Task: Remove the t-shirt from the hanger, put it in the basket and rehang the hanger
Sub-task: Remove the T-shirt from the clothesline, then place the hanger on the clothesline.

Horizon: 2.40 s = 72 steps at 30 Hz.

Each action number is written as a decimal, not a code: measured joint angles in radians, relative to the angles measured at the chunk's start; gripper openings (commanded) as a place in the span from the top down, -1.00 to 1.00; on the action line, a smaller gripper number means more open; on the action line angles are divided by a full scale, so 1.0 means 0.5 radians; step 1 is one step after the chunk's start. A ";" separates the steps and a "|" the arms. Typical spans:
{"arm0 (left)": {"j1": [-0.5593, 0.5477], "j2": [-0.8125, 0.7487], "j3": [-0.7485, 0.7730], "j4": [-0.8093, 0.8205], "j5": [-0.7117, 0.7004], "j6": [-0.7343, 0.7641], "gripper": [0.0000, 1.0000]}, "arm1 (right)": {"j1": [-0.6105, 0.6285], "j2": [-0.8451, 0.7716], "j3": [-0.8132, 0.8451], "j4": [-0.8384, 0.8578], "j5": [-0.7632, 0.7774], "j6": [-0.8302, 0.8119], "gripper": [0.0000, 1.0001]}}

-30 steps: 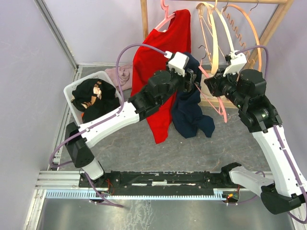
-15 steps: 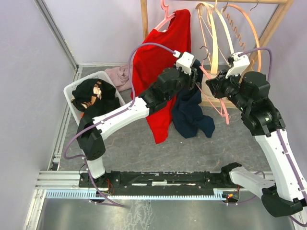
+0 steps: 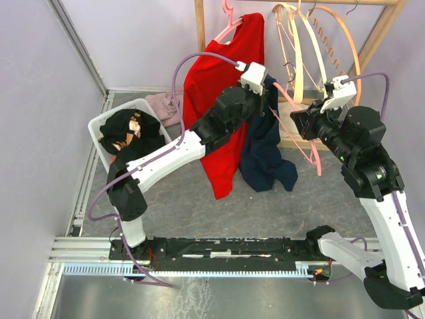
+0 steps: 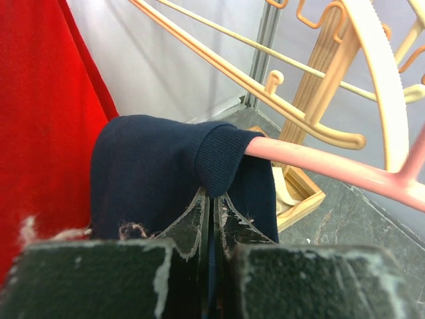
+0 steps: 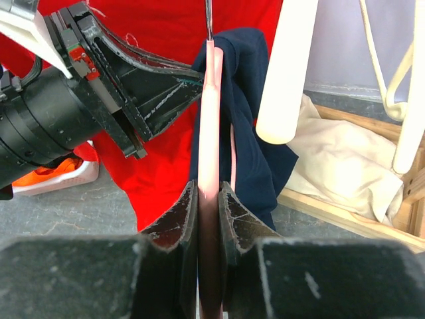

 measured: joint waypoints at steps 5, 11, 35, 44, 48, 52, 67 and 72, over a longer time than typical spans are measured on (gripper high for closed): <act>0.034 0.027 0.053 -0.044 -0.047 -0.001 0.95 | 0.000 -0.041 0.000 -0.018 0.015 0.000 0.98; 0.151 0.148 0.217 -0.142 -0.095 -0.002 0.95 | 0.000 -0.108 0.000 -0.060 0.019 0.000 0.98; 0.278 0.394 0.053 -0.172 -0.023 -0.116 0.95 | 0.000 -0.214 0.188 -0.135 0.025 0.009 0.98; 0.187 -0.244 -0.745 -0.014 0.178 -0.187 0.95 | 0.000 0.198 0.401 0.078 0.070 0.023 0.98; 0.084 -0.465 -0.923 0.056 0.192 -0.189 0.95 | 0.000 0.414 0.523 0.146 0.114 0.022 0.98; 0.028 -0.611 -1.054 0.081 0.215 -0.208 0.95 | 0.000 0.540 0.618 0.156 0.175 0.018 0.98; -0.069 -0.993 -1.447 0.092 0.214 -0.279 0.95 | 0.000 0.853 0.950 0.300 0.330 -0.052 0.98; -0.082 -1.089 -1.534 0.093 0.182 -0.279 0.95 | 0.000 0.954 1.019 0.341 0.378 -0.090 0.98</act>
